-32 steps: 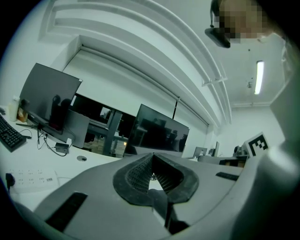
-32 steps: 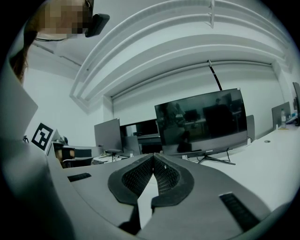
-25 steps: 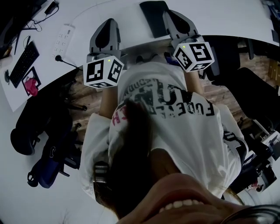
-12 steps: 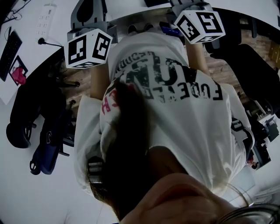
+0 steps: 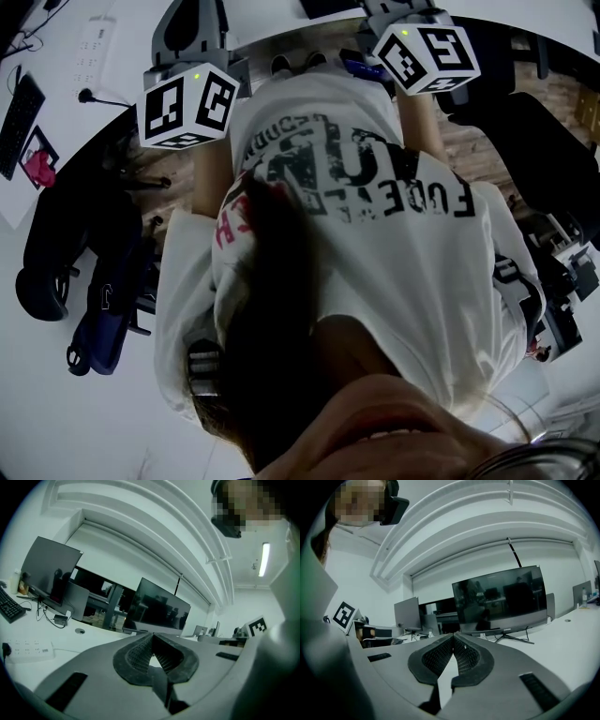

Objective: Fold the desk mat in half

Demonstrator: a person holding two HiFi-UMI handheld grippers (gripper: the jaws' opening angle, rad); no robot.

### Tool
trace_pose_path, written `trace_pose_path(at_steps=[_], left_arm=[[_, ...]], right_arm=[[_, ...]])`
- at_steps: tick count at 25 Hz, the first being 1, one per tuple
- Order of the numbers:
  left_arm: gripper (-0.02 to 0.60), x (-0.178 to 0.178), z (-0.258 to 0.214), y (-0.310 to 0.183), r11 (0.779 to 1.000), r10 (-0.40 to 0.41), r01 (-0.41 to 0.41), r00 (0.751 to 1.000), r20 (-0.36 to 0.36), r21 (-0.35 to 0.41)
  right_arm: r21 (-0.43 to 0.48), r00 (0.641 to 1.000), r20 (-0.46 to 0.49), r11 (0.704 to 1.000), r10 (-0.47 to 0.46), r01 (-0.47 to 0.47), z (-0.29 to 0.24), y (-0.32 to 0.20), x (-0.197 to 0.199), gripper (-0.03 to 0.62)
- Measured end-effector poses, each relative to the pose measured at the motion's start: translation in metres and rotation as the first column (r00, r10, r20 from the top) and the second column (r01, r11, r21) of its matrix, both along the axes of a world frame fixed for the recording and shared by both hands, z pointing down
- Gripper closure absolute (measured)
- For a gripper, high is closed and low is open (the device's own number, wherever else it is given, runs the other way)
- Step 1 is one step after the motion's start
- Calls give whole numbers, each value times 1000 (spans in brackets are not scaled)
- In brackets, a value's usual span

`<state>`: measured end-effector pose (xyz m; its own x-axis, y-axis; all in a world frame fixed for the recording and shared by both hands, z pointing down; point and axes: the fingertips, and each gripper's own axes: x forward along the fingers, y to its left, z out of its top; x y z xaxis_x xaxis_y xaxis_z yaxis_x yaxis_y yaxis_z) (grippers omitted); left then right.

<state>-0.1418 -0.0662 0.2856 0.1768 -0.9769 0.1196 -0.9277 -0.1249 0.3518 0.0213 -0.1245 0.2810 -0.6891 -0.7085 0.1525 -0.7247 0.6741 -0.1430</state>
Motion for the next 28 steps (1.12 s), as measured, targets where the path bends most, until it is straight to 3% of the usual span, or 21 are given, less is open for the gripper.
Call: trace_pose_path(at_steps=[11, 28], left_arm=[[578, 20, 10, 1, 999, 31, -32, 999, -18, -38], [578, 13, 6, 8, 1000, 10, -11, 1000, -26, -15]], right_arm=[[-58, 1000, 3, 998, 15, -15, 17, 8, 12, 594], [0, 999, -33, 1000, -12, 12, 6, 5, 0, 594]])
